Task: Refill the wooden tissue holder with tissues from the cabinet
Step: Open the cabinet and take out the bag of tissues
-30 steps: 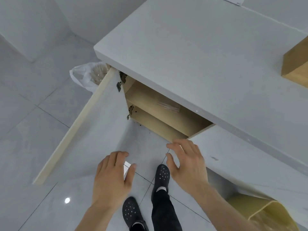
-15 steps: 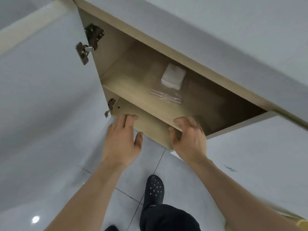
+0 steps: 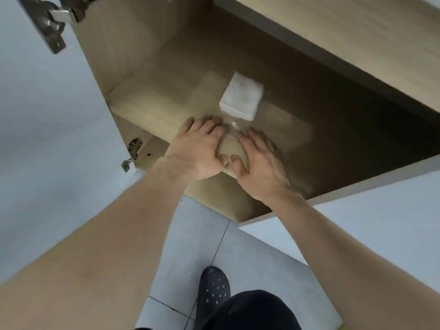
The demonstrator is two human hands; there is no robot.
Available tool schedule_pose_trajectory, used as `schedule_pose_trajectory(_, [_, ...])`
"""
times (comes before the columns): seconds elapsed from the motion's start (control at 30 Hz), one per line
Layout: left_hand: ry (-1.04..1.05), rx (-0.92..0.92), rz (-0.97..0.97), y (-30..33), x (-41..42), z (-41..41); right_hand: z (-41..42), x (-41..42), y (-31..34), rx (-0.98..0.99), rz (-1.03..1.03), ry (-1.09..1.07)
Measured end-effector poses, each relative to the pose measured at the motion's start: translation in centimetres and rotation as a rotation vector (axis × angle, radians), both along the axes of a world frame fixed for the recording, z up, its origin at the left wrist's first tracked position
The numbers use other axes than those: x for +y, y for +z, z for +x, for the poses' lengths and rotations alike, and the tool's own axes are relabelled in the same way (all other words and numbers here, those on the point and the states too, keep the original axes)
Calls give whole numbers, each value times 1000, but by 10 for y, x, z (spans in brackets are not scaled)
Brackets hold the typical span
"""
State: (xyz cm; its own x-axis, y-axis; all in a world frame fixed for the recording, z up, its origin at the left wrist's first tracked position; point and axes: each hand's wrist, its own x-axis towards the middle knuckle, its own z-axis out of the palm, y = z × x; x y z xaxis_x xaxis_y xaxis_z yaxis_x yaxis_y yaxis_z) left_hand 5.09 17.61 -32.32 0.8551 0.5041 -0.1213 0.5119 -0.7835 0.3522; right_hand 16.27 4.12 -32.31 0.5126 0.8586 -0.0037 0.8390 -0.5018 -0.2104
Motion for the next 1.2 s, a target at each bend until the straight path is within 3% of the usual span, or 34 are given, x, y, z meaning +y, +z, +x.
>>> schedule_pose_trajectory(0.37, [88, -106, 186, 15, -39, -49, -34, -30, 18, -260, 23, 52])
schedule_pose_trajectory(0.53, [135, -143, 138, 69, -57, -90, -73, -44, 74, -52, 35, 77])
schedule_pose_trajectory(0.83, [139, -174, 60, 224, -68, -171, -153, -45, 220, 272, 52, 65])
schedule_pose_trajectory(1.07, [635, -155, 223, 305, -20, -284, -196, -51, 290, 541, 8, -169])
schedule_pose_trajectory(1.13, [781, -75, 152, 311, -7, -317, -206, -56, 305, 546, -30, -167])
schedule_pose_trajectory(1.2, [919, 50, -44, 307, -1, -342, -214, -62, 319, 536, -52, -140])
